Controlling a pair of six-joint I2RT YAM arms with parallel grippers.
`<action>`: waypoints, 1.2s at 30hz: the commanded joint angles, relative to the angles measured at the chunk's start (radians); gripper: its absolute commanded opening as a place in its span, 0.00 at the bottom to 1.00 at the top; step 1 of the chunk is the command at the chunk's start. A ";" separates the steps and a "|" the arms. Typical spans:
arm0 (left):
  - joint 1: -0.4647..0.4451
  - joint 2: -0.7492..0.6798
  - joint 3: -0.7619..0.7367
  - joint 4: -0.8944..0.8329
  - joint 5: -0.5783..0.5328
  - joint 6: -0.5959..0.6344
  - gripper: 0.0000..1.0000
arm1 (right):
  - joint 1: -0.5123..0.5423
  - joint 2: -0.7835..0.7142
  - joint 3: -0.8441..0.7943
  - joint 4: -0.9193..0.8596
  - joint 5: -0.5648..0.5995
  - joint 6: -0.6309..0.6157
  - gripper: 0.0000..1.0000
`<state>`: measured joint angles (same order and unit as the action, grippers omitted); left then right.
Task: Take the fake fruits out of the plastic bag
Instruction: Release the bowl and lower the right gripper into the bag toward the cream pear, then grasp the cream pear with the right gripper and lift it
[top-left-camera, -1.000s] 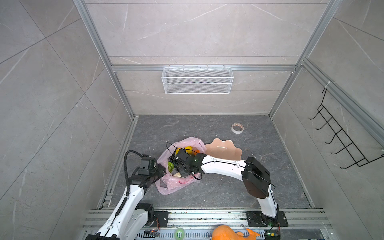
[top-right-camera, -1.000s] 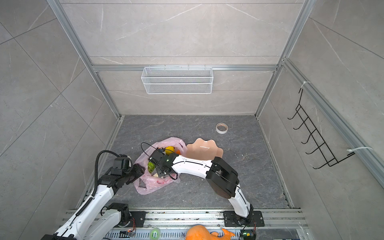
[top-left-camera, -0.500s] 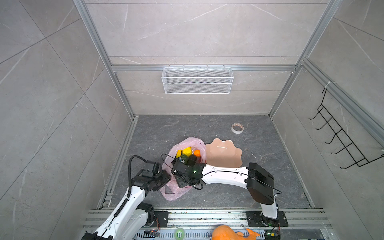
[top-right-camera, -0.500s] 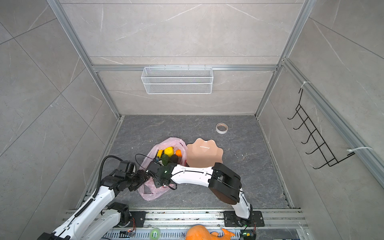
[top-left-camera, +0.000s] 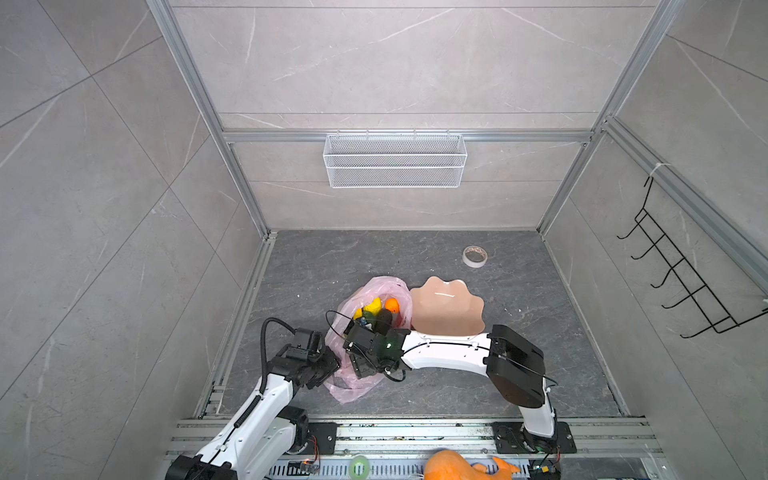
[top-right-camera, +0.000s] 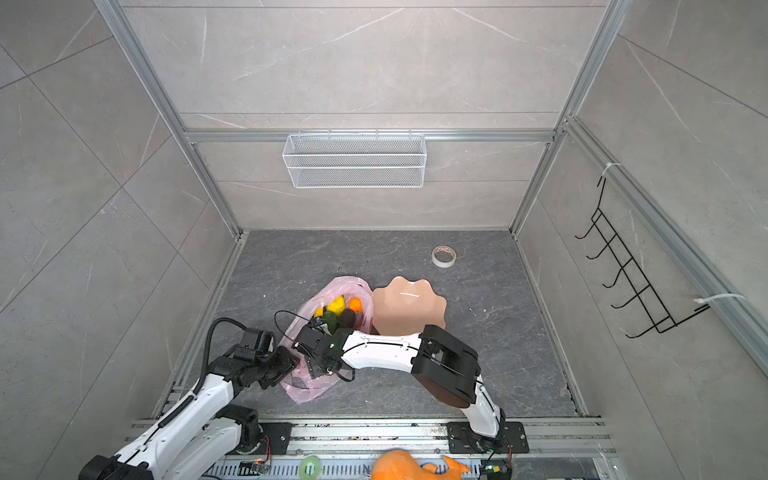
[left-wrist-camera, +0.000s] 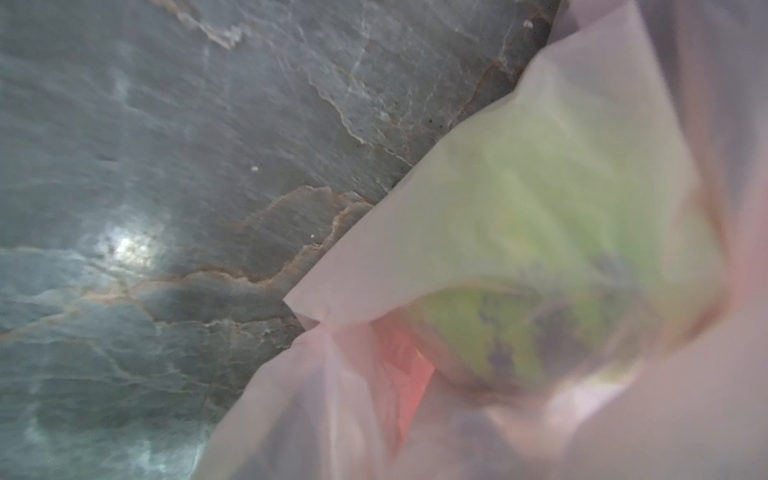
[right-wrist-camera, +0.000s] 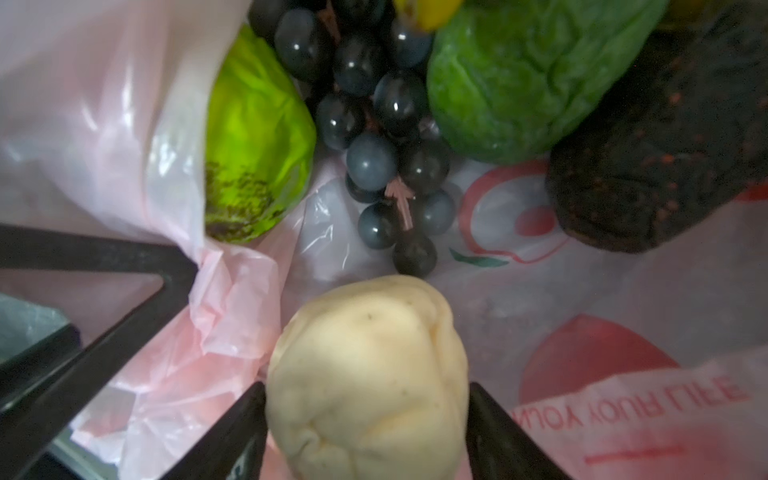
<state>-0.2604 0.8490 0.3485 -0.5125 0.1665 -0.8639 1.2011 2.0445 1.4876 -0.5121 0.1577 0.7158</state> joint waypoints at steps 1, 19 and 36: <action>-0.003 0.004 0.008 0.026 -0.020 0.042 0.43 | -0.021 0.034 0.033 -0.034 -0.005 0.022 0.73; -0.003 0.077 0.161 0.105 -0.152 0.251 0.35 | -0.059 0.023 0.241 -0.140 0.093 -0.078 0.62; -0.003 0.040 0.098 0.262 -0.132 0.329 0.34 | -0.186 -0.263 0.001 -0.018 -0.020 0.103 0.62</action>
<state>-0.2604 0.9039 0.4458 -0.2993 0.0292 -0.5671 1.0180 1.8538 1.5307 -0.5770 0.1696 0.7460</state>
